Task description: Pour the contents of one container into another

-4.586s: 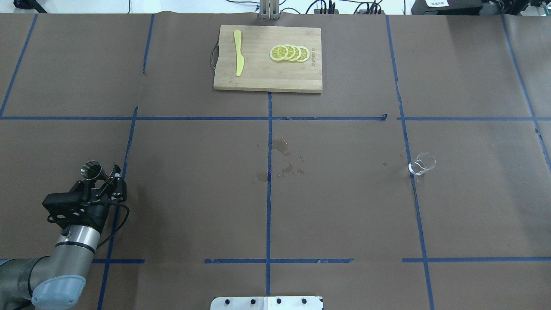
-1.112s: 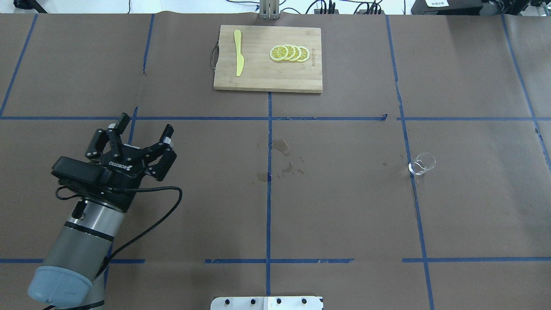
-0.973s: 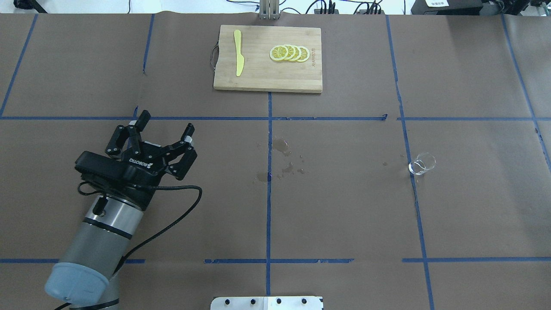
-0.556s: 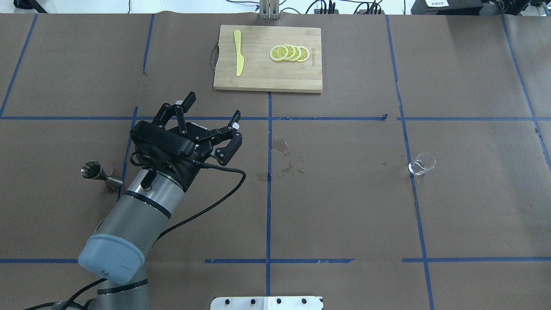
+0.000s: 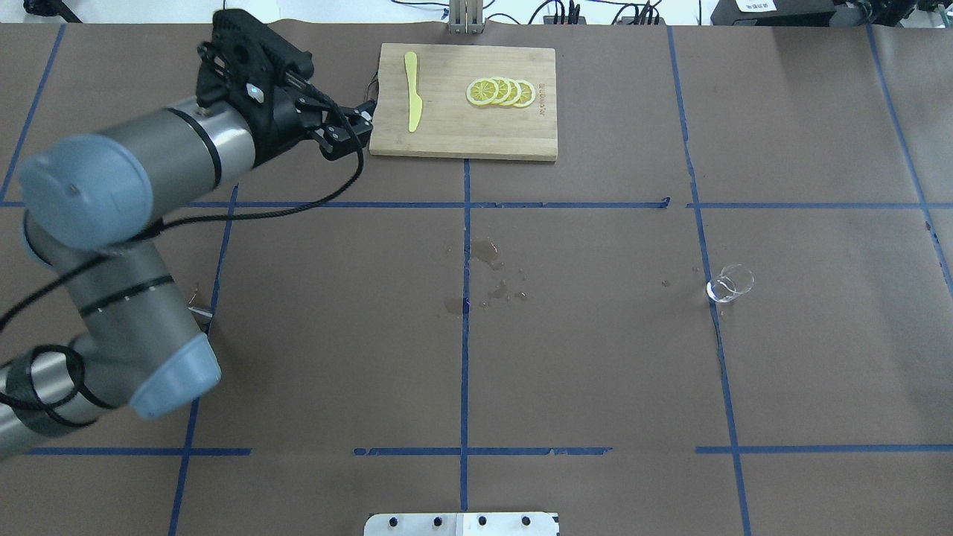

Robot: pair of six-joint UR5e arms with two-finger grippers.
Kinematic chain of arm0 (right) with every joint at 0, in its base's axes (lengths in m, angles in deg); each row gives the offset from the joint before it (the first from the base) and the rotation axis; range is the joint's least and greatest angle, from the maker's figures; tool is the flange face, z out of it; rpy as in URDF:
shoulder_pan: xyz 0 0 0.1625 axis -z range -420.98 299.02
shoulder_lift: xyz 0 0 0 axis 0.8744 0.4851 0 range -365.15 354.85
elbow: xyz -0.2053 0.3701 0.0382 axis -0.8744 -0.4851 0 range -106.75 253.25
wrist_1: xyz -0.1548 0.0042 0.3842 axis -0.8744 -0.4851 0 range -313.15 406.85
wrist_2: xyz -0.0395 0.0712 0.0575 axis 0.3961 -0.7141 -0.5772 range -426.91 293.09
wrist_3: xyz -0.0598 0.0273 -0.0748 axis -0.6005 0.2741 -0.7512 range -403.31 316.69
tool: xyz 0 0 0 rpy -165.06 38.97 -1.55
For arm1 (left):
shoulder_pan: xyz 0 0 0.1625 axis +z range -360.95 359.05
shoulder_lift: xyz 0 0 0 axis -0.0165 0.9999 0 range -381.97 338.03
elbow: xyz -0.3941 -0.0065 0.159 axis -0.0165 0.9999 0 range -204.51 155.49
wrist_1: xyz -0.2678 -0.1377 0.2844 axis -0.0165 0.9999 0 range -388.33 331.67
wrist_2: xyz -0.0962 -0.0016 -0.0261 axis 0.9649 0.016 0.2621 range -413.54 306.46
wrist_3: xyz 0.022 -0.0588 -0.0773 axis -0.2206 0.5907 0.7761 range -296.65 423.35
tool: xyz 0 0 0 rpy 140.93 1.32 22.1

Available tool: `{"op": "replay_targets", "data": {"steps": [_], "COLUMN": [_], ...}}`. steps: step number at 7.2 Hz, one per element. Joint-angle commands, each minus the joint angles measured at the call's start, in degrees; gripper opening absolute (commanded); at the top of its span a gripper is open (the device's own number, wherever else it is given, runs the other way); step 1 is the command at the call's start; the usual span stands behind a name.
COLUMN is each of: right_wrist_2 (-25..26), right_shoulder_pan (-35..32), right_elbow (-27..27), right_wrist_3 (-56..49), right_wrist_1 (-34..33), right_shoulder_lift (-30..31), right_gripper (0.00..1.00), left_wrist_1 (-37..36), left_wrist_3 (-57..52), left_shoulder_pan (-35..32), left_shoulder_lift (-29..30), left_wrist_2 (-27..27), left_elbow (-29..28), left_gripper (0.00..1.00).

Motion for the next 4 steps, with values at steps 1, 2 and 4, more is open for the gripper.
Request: {"op": "replay_targets", "data": {"steps": [1, 2, 4], "right_wrist_2": [0.0, 0.0, 0.0], "right_shoulder_pan": [0.0, 0.0, 0.0], "right_elbow": [-0.2, -0.12, -0.55], "right_wrist_3": [-0.07, 0.01, 0.1], "right_wrist_1": [0.13, 0.13, 0.13], "right_shoulder_lift": [0.26, 1.04, 1.23], "right_gripper": [1.0, 1.0, 1.0], "left_wrist_1": [-11.18, -21.15, -32.46], "left_wrist_3": [-10.74, -15.52, -34.97], "left_shoulder_pan": [-16.31, -24.49, -36.29], "left_shoulder_lift": [-0.89, -1.5, -5.61], "left_wrist_2": [21.11, 29.46, 31.04], "left_elbow": [-0.32, -0.58, -0.94], "left_gripper": [0.99, 1.0, 1.0]}}
